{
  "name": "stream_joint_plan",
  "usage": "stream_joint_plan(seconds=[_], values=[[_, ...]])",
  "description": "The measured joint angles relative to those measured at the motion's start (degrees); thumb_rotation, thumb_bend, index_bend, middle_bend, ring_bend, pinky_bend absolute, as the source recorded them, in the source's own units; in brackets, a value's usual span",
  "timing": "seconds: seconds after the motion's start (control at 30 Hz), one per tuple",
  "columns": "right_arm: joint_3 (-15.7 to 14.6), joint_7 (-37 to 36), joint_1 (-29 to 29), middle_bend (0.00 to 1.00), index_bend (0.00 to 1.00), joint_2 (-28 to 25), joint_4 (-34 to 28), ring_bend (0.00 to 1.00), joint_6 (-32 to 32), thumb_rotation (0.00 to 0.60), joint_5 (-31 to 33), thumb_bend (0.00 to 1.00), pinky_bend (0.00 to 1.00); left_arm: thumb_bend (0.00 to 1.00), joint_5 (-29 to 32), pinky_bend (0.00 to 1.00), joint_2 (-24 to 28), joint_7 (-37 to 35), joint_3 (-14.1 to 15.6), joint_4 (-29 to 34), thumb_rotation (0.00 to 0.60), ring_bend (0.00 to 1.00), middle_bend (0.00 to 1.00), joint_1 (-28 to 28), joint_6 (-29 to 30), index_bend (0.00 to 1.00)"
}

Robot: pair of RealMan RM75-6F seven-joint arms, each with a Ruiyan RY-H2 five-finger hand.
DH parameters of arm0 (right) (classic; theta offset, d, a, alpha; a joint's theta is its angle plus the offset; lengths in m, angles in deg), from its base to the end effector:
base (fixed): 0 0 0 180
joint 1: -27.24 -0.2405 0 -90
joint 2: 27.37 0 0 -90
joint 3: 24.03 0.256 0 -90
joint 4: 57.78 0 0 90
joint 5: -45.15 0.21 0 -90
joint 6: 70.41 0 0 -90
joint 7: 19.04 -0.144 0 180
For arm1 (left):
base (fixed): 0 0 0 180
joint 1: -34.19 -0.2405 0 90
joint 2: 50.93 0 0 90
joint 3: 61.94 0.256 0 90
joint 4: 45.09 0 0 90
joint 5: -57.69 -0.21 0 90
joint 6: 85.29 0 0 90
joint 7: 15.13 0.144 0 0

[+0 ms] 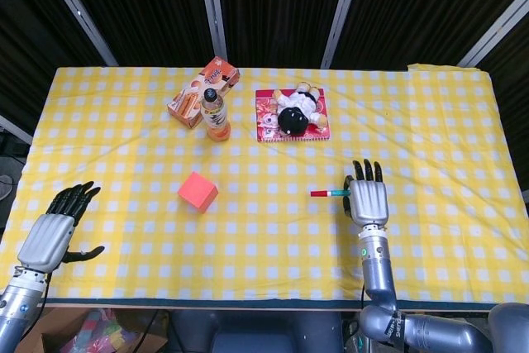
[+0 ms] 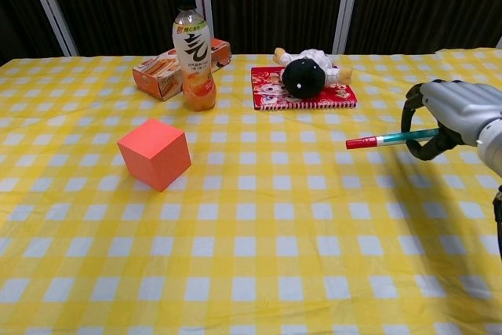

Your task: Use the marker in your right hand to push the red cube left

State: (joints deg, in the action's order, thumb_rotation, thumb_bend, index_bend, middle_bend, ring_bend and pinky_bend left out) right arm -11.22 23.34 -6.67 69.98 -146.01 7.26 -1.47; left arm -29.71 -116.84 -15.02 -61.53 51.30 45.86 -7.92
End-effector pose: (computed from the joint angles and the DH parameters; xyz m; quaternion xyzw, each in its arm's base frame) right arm -0.1891 -0.3107 -0.0129 0.6162 -0.4227 0.2924 0.5967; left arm -0.2791 0.1992 0.1160 -0.6475 -0.4259 -0.3932 0.4948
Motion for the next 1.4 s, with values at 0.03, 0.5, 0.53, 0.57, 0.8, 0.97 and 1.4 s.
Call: stream_joint_plan(seconds=[0.03,0.5,0.53,0.57,0.8,0.97,1.4], values=[[-0.1,-0.2,0.2,0.14,0.55,0.0,0.4,0.00,-0.3,0.600,0.2,0.56,0.00,0.00,0.1,0.00,-0.1,0.2,0.0,0.0,0.600,0.00,0.00,0.0,0.1,0.00],[-0.1,-0.6,1.2,0.07,0.21,1.3,4.4,0.00,-2.4,0.600,1.7,0.56,0.00,0.00,0.5,0.00,-0.3,0.2,-0.3,-0.2,0.600,0.00,0.00,0.0,-0.1,0.00],[-0.1,-0.3,1.2,0.06,0.18,1.2,4.1,0.00,-2.3,0.600,1.8,0.55,0.00,0.00,0.5,0.00,-0.3,0.1,-0.3,-0.2,0.600,0.00,0.00,0.0,-0.1,0.00],[-0.2,0.1,1.3,0.05,0.16,1.0,3.6,0.00,-2.3,0.600,2.0,0.54,0.00,0.00,0.5,0.00,-0.3,0.1,-0.3,-0.3,0.600,0.00,0.00,0.0,-0.1,0.00],[-0.5,1.4,2.1,0.03,0.13,-1.7,-1.2,0.00,-0.7,0.600,1.4,0.52,0.00,0.00,0.3,0.00,-0.3,0.0,-0.3,-0.4,0.600,0.00,0.00,-0.1,0.1,0.00],[-2.3,0.2,4.0,0.03,0.11,-6.9,-8.1,0.00,1.2,0.600,-3.4,0.48,0.00,0.00,-0.1,0.00,-0.5,-0.1,-0.4,-0.6,0.600,0.00,0.00,-0.2,0.8,0.00],[-16.7,-18.6,17.9,0.00,0.00,-25.3,-15.1,0.00,12.7,0.600,-29.7,0.40,0.00,0.00,-1.5,0.00,-2.4,2.1,-1.1,-2.8,0.600,0.00,0.00,-1.0,4.1,0.00]])
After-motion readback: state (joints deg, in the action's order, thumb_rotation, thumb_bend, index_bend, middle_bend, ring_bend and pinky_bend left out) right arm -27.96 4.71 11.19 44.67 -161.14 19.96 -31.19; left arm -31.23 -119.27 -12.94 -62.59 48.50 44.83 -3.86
